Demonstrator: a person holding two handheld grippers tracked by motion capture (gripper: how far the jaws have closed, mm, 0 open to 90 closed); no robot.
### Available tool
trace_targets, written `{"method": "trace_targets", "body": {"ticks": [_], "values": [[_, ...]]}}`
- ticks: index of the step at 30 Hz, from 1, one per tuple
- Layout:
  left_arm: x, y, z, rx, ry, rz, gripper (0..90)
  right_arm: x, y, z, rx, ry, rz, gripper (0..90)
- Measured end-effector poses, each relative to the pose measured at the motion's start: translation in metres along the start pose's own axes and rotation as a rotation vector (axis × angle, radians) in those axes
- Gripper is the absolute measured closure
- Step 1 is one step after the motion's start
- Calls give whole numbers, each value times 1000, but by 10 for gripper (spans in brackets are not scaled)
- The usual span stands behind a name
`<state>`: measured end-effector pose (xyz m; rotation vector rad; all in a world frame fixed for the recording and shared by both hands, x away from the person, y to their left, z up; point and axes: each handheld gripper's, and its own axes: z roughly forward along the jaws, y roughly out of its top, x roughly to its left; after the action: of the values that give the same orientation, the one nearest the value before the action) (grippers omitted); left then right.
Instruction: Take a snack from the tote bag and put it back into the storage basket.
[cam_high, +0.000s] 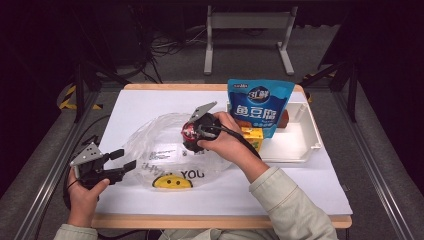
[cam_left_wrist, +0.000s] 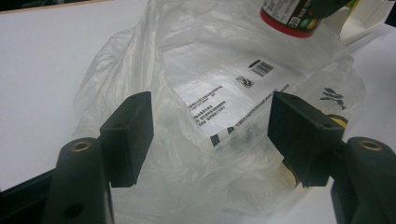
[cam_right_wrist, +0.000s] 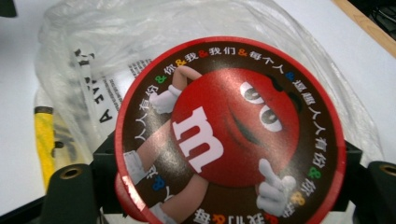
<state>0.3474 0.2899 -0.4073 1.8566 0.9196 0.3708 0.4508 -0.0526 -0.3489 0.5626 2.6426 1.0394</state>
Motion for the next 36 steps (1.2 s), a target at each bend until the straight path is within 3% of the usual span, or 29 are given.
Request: {"method": "trace_targets", "body": {"ticks": [15,36], "values": [[0,0,1,4,-1,1,322,3,4,-34,-16,5,-3,256],[-1,0,2,4,0,-2,321,-12,-15,-83,-10,-34,35,256]]}}
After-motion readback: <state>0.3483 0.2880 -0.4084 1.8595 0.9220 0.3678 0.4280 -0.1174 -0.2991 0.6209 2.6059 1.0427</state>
